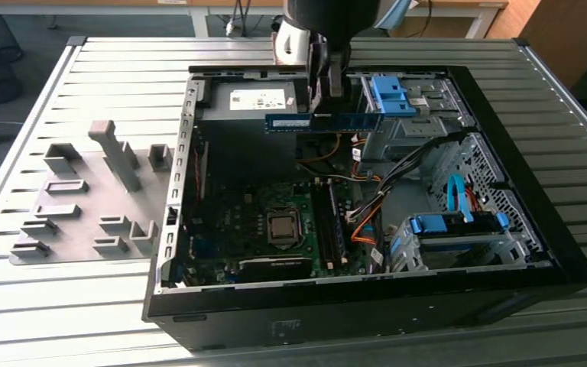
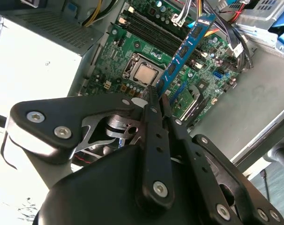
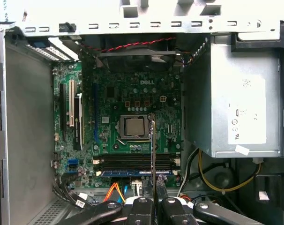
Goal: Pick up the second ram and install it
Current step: 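Insert the second ram into the second slot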
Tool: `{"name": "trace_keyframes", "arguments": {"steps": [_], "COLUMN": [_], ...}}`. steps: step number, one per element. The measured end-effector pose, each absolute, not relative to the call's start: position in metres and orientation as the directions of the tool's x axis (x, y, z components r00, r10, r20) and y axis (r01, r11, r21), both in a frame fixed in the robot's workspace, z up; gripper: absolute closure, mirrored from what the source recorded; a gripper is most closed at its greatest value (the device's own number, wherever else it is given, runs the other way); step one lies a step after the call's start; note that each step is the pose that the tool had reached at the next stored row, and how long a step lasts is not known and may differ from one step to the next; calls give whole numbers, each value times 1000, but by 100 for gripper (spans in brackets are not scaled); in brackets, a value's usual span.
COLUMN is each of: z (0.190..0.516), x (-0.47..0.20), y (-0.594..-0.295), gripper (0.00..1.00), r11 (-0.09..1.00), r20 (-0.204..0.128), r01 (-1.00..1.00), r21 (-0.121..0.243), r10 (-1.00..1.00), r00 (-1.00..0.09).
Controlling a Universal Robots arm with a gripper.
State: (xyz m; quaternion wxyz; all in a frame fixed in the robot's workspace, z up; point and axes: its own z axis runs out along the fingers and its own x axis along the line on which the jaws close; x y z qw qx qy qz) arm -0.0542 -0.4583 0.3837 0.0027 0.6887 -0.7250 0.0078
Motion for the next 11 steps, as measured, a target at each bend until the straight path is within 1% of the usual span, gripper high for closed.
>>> {"name": "trace_keyframes", "arguments": {"steps": [11], "z": [382], "x": [-54], "y": [-458], "gripper": [86], "r11": [231], "r20": [15], "r01": [-973], "r21": [-8], "r10": [-973], "r00": [-231]}}
